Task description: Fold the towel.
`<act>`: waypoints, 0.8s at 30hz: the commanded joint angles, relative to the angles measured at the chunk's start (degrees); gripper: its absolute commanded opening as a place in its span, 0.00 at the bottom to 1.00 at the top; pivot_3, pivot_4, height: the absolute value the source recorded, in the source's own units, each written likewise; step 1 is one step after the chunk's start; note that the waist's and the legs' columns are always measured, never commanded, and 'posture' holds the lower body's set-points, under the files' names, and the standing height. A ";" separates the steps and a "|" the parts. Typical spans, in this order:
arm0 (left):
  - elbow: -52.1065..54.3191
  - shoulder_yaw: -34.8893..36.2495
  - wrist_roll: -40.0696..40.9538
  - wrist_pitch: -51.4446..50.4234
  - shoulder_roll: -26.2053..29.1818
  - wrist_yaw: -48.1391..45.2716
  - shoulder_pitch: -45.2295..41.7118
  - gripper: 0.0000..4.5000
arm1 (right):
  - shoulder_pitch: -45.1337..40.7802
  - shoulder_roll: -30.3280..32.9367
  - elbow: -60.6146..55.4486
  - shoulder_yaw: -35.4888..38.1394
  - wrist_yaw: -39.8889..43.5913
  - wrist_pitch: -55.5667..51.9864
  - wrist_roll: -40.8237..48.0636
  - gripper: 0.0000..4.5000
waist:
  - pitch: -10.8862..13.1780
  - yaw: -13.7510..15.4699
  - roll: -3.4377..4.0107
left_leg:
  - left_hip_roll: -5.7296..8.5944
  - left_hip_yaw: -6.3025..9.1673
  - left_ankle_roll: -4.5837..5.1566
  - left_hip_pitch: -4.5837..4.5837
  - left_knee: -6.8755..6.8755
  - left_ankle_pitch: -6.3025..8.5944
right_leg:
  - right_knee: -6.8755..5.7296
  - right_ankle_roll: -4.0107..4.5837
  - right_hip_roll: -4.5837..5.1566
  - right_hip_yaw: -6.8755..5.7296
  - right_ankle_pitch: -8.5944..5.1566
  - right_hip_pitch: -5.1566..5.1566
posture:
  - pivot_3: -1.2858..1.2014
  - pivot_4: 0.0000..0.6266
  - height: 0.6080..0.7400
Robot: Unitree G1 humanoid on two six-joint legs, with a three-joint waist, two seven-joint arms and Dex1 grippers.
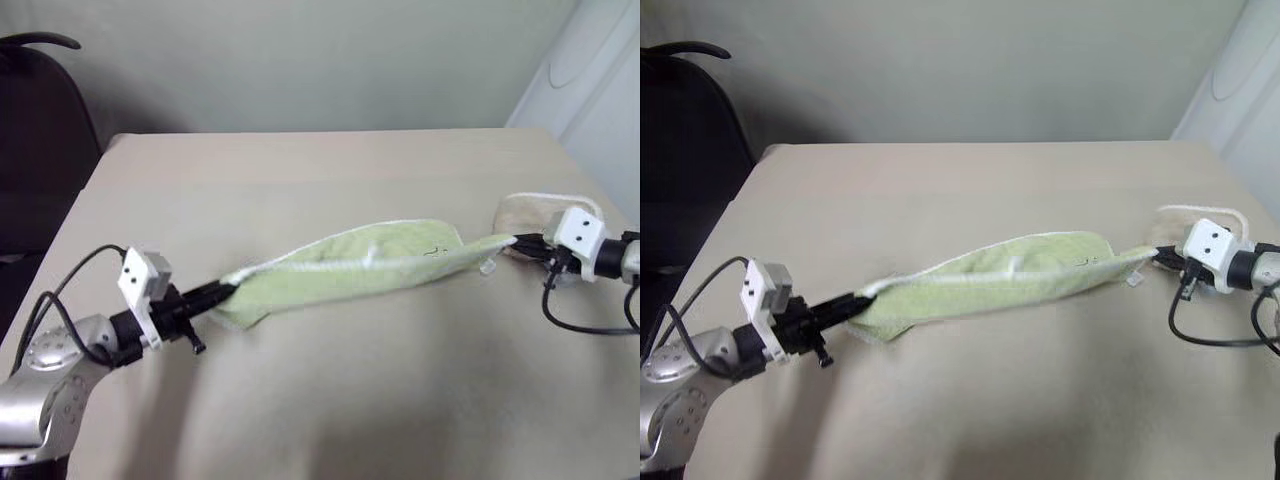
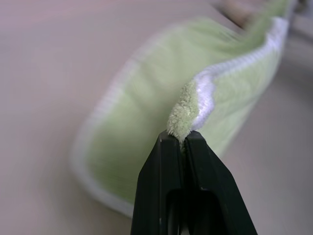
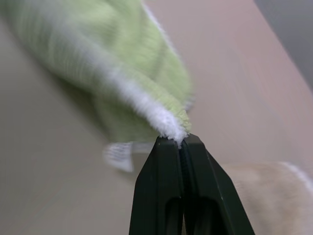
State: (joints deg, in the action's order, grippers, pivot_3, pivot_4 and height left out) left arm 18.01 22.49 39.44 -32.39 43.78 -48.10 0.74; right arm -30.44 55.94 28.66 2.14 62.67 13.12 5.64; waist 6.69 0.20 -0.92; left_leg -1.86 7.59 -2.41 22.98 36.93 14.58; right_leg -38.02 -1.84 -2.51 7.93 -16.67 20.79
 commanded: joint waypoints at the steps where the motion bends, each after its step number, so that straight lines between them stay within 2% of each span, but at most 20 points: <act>1: -2.22 1.64 -0.12 1.25 -0.37 2.28 -4.67 0.01 | -6.13 -0.15 6.83 -0.82 -0.73 5.62 -2.95 0.00 | 0.00 0.05 0.01 | 0.00 0.01 -0.04 0.01 -0.01 -0.02 | 0.00 0.01 0.00 -0.01 0.01 0.02 | 0.52 0.24 1.00; 8: -11.57 0.08 -0.97 2.23 -1.14 5.65 -22.47 0.01 | -22.37 -2.77 21.43 -3.99 -3.26 12.90 -8.43 0.00 | 0.00 -0.05 0.01 | 0.00 0.02 -0.16 -0.01 0.01 -0.10 | -0.03 0.03 0.00 0.00 0.02 0.04 | 0.52 0.24 1.00; 10: -14.94 -0.09 -1.49 3.05 -1.41 6.24 -27.58 0.01 | -26.69 -2.78 25.31 -4.81 -6.28 14.66 -10.93 0.00 | 0.01 -0.02 0.01 | 0.00 0.03 -0.70 0.07 -0.02 -0.41 | 0.00 0.05 0.00 -0.01 0.03 0.10 | 0.52 0.24 1.00; 16: -27.06 -2.30 -6.49 8.99 -0.34 5.91 -42.76 0.01 | -38.84 -2.11 34.23 -6.72 -15.37 18.29 -16.82 0.00 | 0.02 -0.06 0.04 | 0.00 0.07 -0.58 0.17 -0.04 -0.36 | -0.01 0.06 0.06 -0.01 0.04 0.23 | 0.52 0.24 1.00; 20: -30.70 -2.15 -8.22 12.07 2.17 3.21 -47.57 0.01 | -43.32 -0.65 35.90 -5.95 -15.22 19.83 -16.56 0.00 | 0.02 -0.22 0.04 | 0.00 0.06 -0.85 0.65 -0.06 -0.60 | -0.02 0.07 0.09 -0.02 0.11 0.72 | 0.52 0.24 1.00; 24: -29.15 -0.83 -7.09 12.16 5.11 -0.48 -45.58 0.01 | -41.44 0.65 34.34 -3.99 -8.47 20.52 -12.43 0.00 | 0.02 -0.21 0.04 | 0.00 0.08 -0.85 0.79 -0.08 -0.62 | -0.01 0.07 0.10 -0.04 0.11 0.82 | 0.52 0.24 1.00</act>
State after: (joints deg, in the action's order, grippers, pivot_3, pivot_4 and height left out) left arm -12.72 18.42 32.04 -21.49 46.69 -47.21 -45.68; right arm -72.59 53.59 63.67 -4.69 51.39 33.50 -9.42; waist 6.71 -0.01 -0.88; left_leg -1.86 7.67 -3.25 23.81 36.85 13.96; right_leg -38.03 -1.77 -2.41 7.89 -16.55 21.65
